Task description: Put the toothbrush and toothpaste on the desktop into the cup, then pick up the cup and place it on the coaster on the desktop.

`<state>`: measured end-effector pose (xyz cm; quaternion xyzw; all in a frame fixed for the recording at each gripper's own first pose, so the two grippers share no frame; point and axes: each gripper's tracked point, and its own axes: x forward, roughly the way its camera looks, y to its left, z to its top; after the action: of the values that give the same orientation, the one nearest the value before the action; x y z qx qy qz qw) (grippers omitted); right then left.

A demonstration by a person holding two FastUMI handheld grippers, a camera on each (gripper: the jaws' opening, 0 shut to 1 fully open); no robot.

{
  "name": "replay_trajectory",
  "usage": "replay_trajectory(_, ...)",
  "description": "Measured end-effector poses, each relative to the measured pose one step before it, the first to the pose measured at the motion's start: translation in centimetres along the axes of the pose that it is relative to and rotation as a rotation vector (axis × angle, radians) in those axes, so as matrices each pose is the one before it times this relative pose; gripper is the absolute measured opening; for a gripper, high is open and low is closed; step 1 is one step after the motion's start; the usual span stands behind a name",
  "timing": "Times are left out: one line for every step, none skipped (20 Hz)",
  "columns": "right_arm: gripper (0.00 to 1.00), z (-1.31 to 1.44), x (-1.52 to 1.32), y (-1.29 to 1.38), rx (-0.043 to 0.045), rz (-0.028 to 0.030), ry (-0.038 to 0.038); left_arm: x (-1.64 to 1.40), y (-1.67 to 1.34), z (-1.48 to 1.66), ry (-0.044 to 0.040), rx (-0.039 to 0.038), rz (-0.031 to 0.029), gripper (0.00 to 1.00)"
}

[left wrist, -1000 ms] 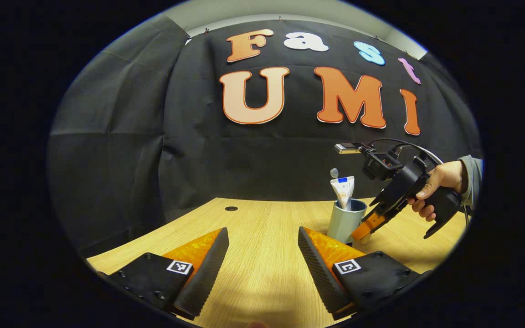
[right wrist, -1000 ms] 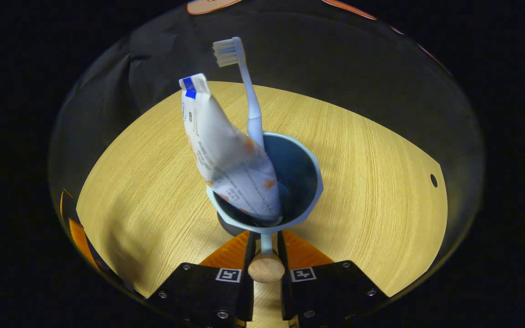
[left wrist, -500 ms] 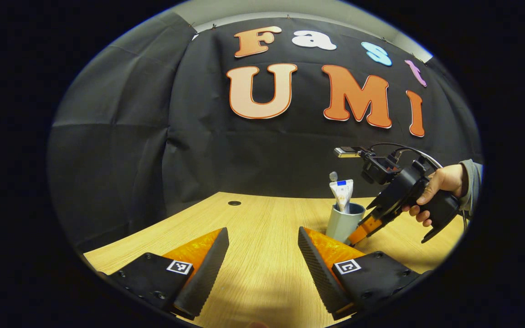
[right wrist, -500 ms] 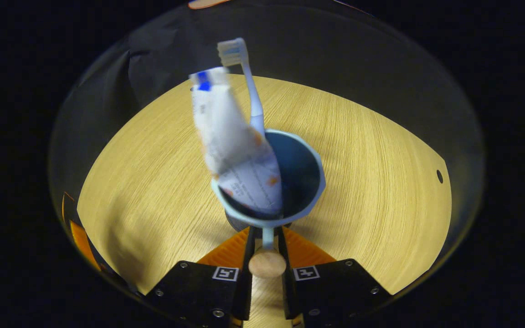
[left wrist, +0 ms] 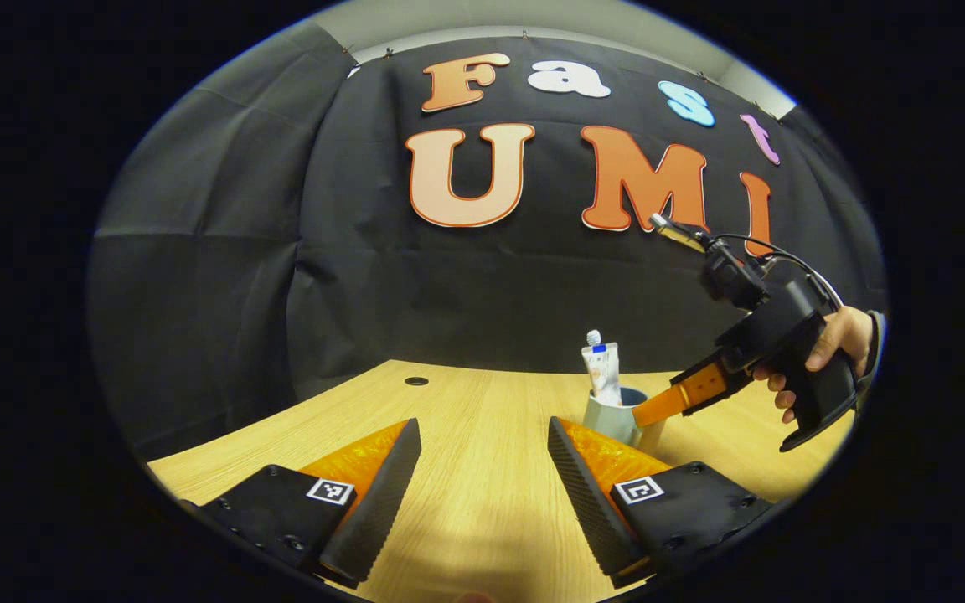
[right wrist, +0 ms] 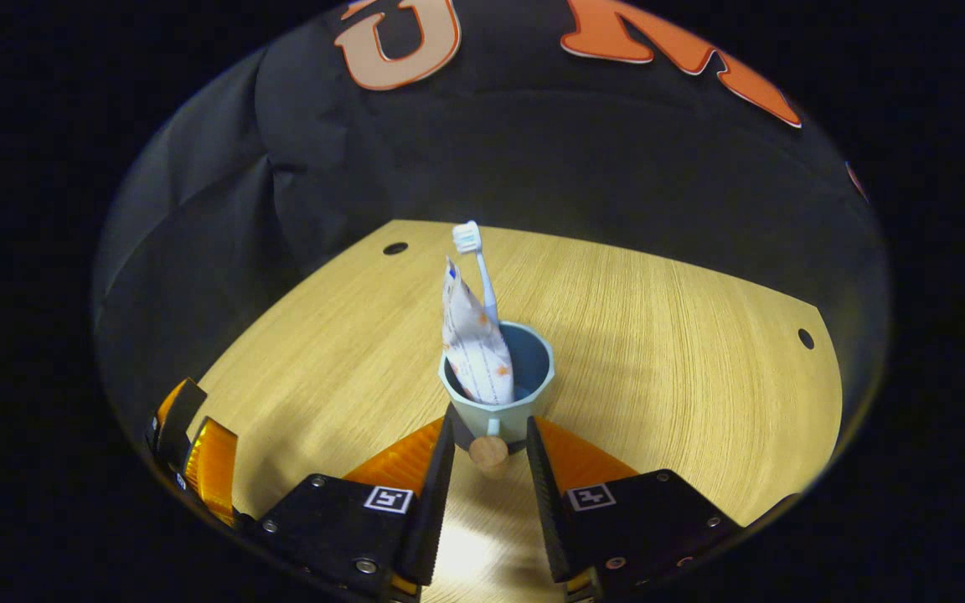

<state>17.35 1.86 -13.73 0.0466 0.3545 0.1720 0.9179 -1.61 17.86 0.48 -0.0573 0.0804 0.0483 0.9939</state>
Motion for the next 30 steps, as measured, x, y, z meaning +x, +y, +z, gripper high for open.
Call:
replay_trajectory(0.54,0.57,-0.196,-0.186,-0.00922,-0.00061,-0.041,0.07,-0.258,0.513,-0.00831,-0.00475,-0.00283,0.97)
replay_trajectory(0.58,0.588,-0.17,-0.515,-0.01347,-0.00951,-0.04086,-0.037,-0.296,0.378,-0.00674,-0.00289,-0.0029,0.97)
replay_trajectory(0.59,0.284,-0.298,-0.378,-0.00968,-0.01178,-0.03628,0.033,-0.445,0.268,-0.00582,-0.00154,-0.00558,0.97)
replay_trajectory(0.63,0.199,-0.192,-0.463,-0.00436,-0.01038,-0.03089,0.112,-0.532,0.405,-0.00746,0.00074,-0.00617,0.97)
replay_trajectory(0.65,0.412,-0.892,-0.416,0.00181,-0.00922,-0.03277,0.075,-0.453,0.362,-0.0112,0.00109,-0.00808,0.97)
replay_trajectory(0.63,0.686,-0.985,-0.297,0.00013,-0.00201,-0.03822,0.032,-0.607,0.43,-0.01204,0.00343,-0.01147,0.96)
replay_trajectory(0.68,0.658,-0.861,-0.314,-0.00465,-0.0043,-0.0376,0.168,-0.49,0.326,-0.00989,0.00578,-0.00476,0.96)
replay_trajectory(0.7,0.344,-0.969,-0.538,-0.00725,-0.00851,-0.0372,0.061,-0.592,0.415,-0.01073,0.00279,-0.00428,0.97)
replay_trajectory(0.71,0.439,-0.824,-0.621,-0.00737,-0.01677,-0.03586,0.125,-0.576,0.31,-0.0068,-0.00012,-0.00761,0.97)
replay_trajectory(0.74,0.428,-0.997,-0.656,-0.00492,-0.0152,-0.03151,-0.037,-0.626,0.287,-0.0058,-0.00036,-0.00951,0.97)
replay_trajectory(0.75,0.267,-0.789,-0.542,-0.0024,-0.0159,-0.03005,0.224,-0.63,0.234,-0.00585,0.00175,-0.00958,0.97)
replay_trajectory(0.77,0.414,-0.737,-0.691,0.00072,-0.01605,-0.029,0.03,-0.645,0.395,-0.00733,0.00449,-0.00795,0.97)
replay_trajectory(0.78,0.388,-0.634,-0.873,0.0012,-0.01929,-0.03051,0.082,-0.644,0.352,-0.0065,0.0068,-0.00937,0.97)
replay_trajectory(0.8,0.324,-0.533,-1.117,0.00049,-0.02176,-0.03302,0.062,-0.719,0.396,-0.00949,0.00819,-0.00833,0.97)
replay_trajectory(0.81,0.237,-0.376,-1.133,-0.00187,-0.02567,-0.02713,0.058,-0.525,0.302,-0.00919,0.00784,-0.00845,0.97)
replay_trajectory(0.82,-0.006,-0.659,-1.006,-0.0026,-0.02492,-0.02111,0.059,-0.652,0.36,-0.00904,0.00554,-0.00908,0.98)
replay_trajectory(0.83,0.077,-0.753,-0.994,-0.00133,-0.01979,-0.01811,0.085,-0.7,0.381,-0.00898,0.00254,-0.01016,0.97)
replay_trajectory(0.84,-0.092,-0.721,-1.07,-0.00291,-0.02088,-0.009,0.102,-0.693,0.404,-0.00664,0.00021,-0.00992,0.98)
replay_trajectory(0.84,-0.046,-0.424,-0.754,0.0008,-0.01346,-0.00896,0.16,-0.686,0.284,-0.0075,-0.00131,-0.01269,0.98)
replay_trajectory(0.84,-0.241,-0.333,-0.729,-0.00088,-0.01162,-0.00662,0.115,-0.766,0.413,-0.00594,-0.00342,-0.01422,0.96)
replay_trajectory(0.84,0.038,-0.248,-0.787,0.00183,-0.01239,-0.01256,0.147,-0.727,0.177,-0.00517,-0.00448,-0.0154,0.96)
replay_trajectory(0.84,0.041,-0.047,-0.705,0.00087,-0.01446,-0.01097,0.248,-0.78,0.213,-0.00403,-0.00201,-0.01726,0.95)
replay_trajectory(0.84,-0.007,-0.109,-0.836,0.00458,-0.01945,-0.00913,0.409,-0.719,0.354,-0.00588,-0.00251,-0.01568,0.96)
replay_trajectory(0.84,0.053,0.184,-0.663,0.00705,-0.0143,-0.00519,0.615,-0.758,0.209,-0.00108,-0.00492,-0.01751,0.95)
replay_trajectory(0.84,0.096,0.2,-0.497,0.01042,-0.0097,-0.00089,0.498,-0.718,0.273,-0.00098,-0.00438,-0.01707,0.97)
replay_trajectory(0.84,0.071,0.265,-0.167,0.00863,0.00601,-0.00287,0.798,-0.751,0.655,-0.00558,0.00223,-0.01989,0.97)
replay_trajectory(0.84,0.364,0.159,-0.522,0.01648,-0.00902,-0.0002,0.443,-0.375,0.922,-0.0151,0.01359,-0.00244,0.97)
replay_trajectory(0.84,0.315,0.02,-0.43,0.01739,-0.00192,-0.00508,0.462,-0.166,1.016,-0.01625,0.01166,-0.00351,0.98)
replay_trajectory(0.84,0.445,0.121,-0.312,0.01651,0.00159,-0.01196,0.264,-0.267,0.864,-0.01987,0.00445,-0.00864,0.98)
replay_trajectory(0.83,0.224,0.052,-0.302,0.00653,-0.00111,-0.0092,0.347,-0.129,0.647,-0.01302,0.0013,-0.00533,0.96)
